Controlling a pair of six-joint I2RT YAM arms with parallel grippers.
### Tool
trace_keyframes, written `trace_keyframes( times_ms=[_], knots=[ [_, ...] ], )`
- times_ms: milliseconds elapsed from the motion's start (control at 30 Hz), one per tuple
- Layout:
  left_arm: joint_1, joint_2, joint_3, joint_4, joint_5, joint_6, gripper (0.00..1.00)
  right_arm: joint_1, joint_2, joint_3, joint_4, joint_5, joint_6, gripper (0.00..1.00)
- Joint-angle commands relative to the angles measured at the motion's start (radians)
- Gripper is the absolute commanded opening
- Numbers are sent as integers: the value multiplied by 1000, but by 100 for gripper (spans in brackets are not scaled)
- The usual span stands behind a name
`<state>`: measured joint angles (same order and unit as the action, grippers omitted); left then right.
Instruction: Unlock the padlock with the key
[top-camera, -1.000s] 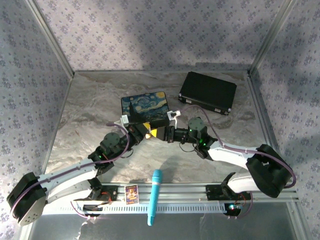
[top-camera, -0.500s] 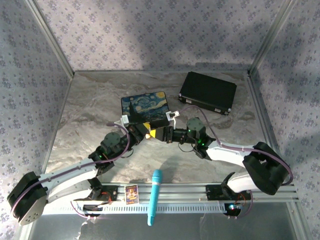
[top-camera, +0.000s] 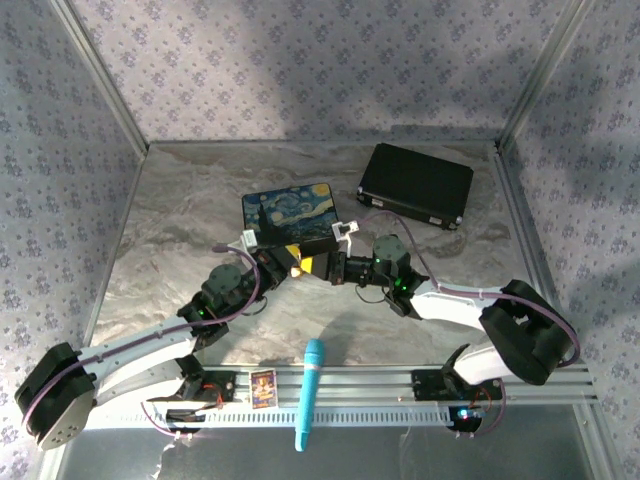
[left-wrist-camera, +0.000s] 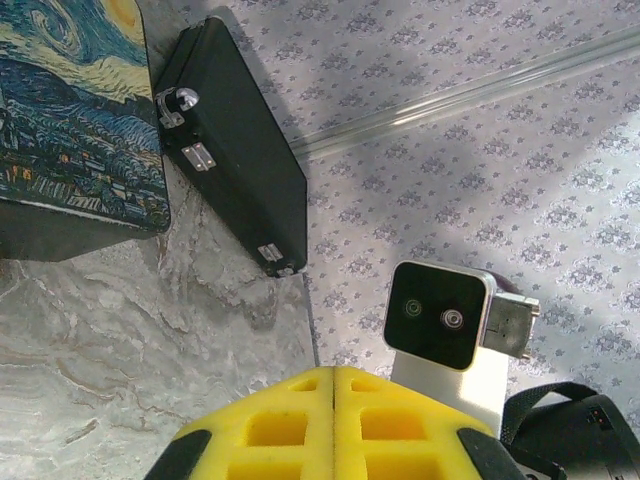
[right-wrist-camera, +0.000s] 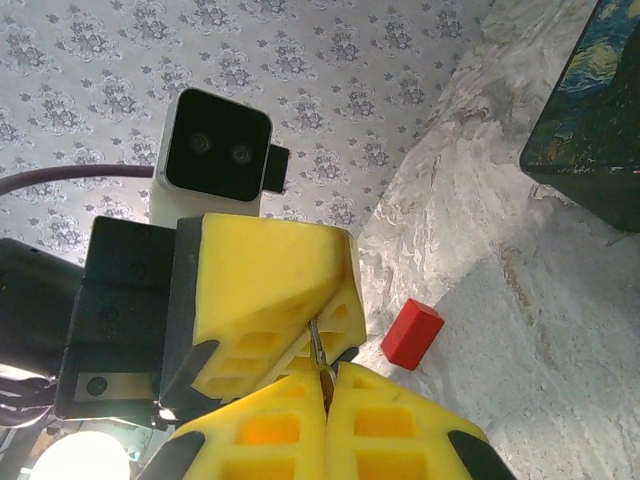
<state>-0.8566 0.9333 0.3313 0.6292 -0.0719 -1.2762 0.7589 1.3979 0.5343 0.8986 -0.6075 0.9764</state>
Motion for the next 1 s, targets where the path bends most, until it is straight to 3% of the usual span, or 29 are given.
trace_keyframes(
  times_ms=[0, 33, 67, 100, 167, 200, 333, 433, 633, 767, 967],
  knots=[
    [3, -2, 13, -53, -10, -2, 0, -9, -1, -2, 59, 4, -3, 0],
    [3, -4, 15, -77, -18, 1, 0, -9, -1, -1, 54, 0, -6, 0],
    [2, -5, 15, -96, -27, 4, 9, -10, -1, -2, 49, -6, -11, 0],
    [3, -7, 15, -113, -39, 8, 25, -10, -2, 0, 42, -9, -15, 0],
    [2, -24, 24, -179, -79, 30, 79, -13, -13, -8, -6, 4, -31, 0],
    [3, -35, 33, -219, -101, 44, 98, -17, -19, -7, -50, 17, -43, 0],
    [15, -62, 92, -423, -165, 133, 100, -46, -58, -30, -197, 54, -96, 0],
    [49, -48, 108, -503, -158, 172, 100, -63, -90, -13, -405, 117, -166, 0],
    [192, 70, 76, -418, 40, 295, 100, -70, -105, 16, -602, 145, -288, 0],
    [217, 173, 124, -389, 147, 422, 95, -76, -87, 42, -663, 143, -321, 0],
    [220, 308, 165, -316, 185, 482, 75, -89, -56, 57, -673, 140, -321, 0]
  ],
)
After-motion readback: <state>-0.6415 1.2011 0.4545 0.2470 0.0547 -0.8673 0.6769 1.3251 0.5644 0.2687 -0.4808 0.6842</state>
